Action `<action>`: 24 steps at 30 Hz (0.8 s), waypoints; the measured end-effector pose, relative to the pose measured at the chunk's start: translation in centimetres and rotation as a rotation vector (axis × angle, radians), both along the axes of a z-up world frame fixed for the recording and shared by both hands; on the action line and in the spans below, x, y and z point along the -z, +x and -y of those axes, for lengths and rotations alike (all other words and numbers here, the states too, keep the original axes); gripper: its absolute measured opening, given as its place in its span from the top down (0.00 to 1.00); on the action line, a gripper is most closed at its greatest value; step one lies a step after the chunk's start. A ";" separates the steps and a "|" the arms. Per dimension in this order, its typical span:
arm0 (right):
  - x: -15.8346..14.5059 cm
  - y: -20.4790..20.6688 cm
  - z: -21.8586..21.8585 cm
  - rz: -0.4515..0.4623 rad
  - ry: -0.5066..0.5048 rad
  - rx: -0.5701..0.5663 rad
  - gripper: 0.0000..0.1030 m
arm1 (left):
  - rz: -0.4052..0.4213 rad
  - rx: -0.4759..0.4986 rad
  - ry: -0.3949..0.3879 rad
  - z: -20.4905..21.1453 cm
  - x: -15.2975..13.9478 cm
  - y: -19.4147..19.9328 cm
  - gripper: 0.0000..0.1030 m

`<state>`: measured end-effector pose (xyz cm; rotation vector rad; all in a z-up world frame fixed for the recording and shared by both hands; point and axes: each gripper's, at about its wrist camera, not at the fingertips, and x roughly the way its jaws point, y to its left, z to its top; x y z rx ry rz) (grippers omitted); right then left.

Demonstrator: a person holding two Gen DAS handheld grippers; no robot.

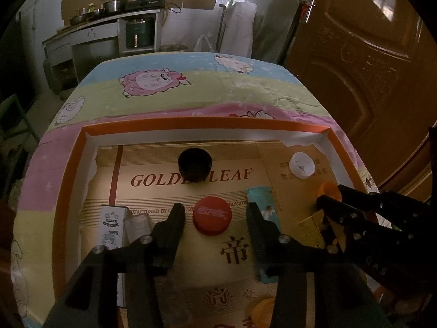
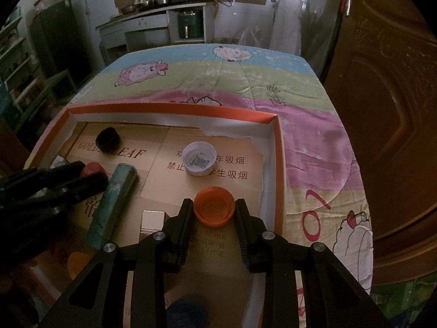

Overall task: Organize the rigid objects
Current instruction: 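Lower the caps onto the tray floor and open both tools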

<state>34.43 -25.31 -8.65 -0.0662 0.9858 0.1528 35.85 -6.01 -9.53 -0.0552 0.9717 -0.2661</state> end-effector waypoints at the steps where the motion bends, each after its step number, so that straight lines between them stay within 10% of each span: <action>1: -0.1 -0.1 0.0 0.004 0.003 0.002 0.66 | 0.001 -0.002 -0.001 0.0 -0.1 0.0 0.54; 24: -3.2 -3.7 0.1 0.064 0.051 0.042 0.65 | 0.072 -0.030 -0.020 -1.5 -3.3 -3.2 0.54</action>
